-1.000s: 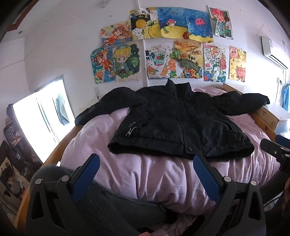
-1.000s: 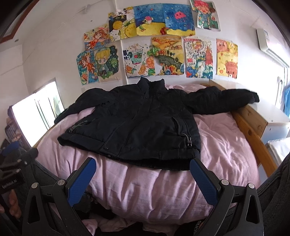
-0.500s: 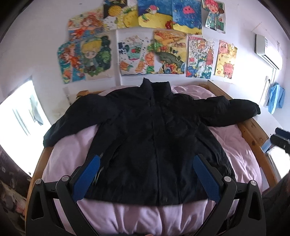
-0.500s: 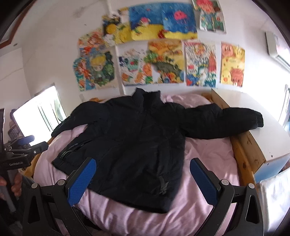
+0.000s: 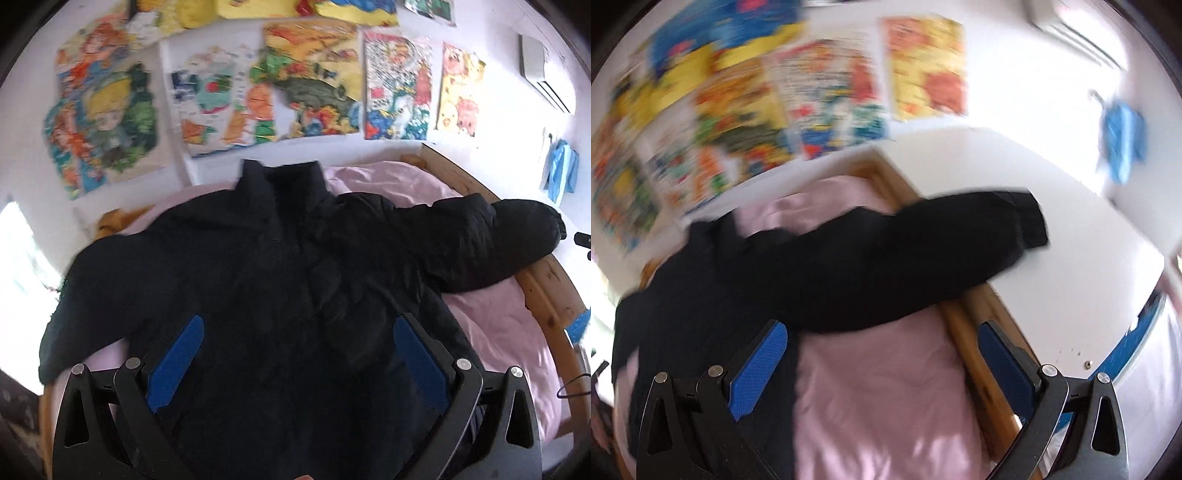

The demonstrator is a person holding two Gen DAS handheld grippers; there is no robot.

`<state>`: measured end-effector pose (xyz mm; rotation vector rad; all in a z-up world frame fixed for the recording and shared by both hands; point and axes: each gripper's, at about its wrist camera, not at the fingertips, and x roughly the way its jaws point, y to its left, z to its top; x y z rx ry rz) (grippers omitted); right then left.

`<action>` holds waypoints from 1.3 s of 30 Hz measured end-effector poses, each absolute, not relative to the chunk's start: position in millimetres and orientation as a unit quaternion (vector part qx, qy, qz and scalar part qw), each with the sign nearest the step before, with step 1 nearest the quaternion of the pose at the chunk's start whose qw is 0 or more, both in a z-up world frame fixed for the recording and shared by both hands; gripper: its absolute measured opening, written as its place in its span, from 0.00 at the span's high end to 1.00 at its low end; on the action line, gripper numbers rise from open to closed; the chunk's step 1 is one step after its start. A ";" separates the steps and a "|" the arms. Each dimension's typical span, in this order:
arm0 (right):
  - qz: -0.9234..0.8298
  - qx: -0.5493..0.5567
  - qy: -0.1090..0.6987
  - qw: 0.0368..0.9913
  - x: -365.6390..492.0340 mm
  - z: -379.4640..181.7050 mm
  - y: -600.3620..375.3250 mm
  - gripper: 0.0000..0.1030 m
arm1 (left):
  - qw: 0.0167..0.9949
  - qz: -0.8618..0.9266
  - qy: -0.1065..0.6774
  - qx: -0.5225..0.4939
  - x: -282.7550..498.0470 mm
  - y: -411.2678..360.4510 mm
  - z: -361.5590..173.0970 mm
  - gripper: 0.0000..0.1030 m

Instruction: Fold large clothes

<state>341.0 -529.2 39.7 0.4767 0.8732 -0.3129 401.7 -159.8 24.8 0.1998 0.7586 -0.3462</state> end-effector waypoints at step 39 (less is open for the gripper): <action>-0.307 0.244 0.277 0.877 411.2 -2.5 -622.2 0.87 | 0.831 -0.266 0.486 0.051 575.3 -213.8 -127.9 0.02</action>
